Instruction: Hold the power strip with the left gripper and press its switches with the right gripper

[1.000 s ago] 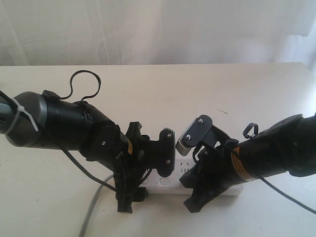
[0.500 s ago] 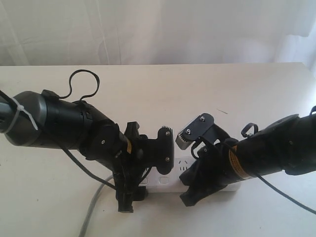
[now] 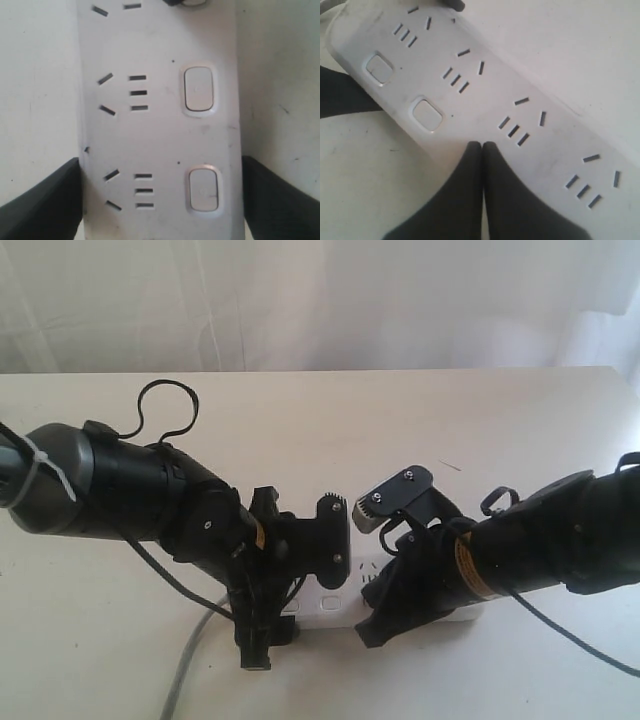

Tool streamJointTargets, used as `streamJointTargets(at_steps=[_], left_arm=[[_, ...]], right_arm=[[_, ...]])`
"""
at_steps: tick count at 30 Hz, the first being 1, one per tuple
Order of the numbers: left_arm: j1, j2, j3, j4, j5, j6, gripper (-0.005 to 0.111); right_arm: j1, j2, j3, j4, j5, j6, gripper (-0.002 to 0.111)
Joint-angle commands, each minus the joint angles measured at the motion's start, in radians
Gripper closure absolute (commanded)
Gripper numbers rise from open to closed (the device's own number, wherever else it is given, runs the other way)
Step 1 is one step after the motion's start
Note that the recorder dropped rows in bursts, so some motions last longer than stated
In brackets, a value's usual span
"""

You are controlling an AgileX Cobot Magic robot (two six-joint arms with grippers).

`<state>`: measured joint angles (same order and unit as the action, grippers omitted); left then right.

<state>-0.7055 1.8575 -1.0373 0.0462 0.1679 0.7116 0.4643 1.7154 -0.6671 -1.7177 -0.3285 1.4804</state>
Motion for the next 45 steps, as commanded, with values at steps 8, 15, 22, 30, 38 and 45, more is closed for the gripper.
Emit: streamJointTargets(at_steps=[8,15,22,30,38,45], left_arm=[[-0.018,0.052,0.035,0.003,0.134,0.026,0.107],[-0.018,0.052,0.035,0.003,0.143,0.028,0.107],[-0.018,0.052,0.035,0.003,0.147,0.028,0.107],[-0.018,0.052,0.035,0.003,0.159,0.032,0.107],[-0.018,0.052,0.035,0.003,0.158,0.032,0.107],[-0.018,0.052,0.035,0.003,0.158,0.032,0.107]], right_arm=[[0.058,0.055,0.011,-0.027,0.19,0.008,0.108],[0.058,-0.143,0.013,-0.027,0.192,0.004,0.108],[0.058,-0.24,0.078,-0.027,0.21,0.004,0.108],[0.058,-0.24,0.133,-0.027,0.222,0.082,0.108],[0.058,-0.214,0.133,-0.027,0.22,0.15,0.108],[0.058,-0.148,0.133,-0.027,0.22,0.168,0.108]])
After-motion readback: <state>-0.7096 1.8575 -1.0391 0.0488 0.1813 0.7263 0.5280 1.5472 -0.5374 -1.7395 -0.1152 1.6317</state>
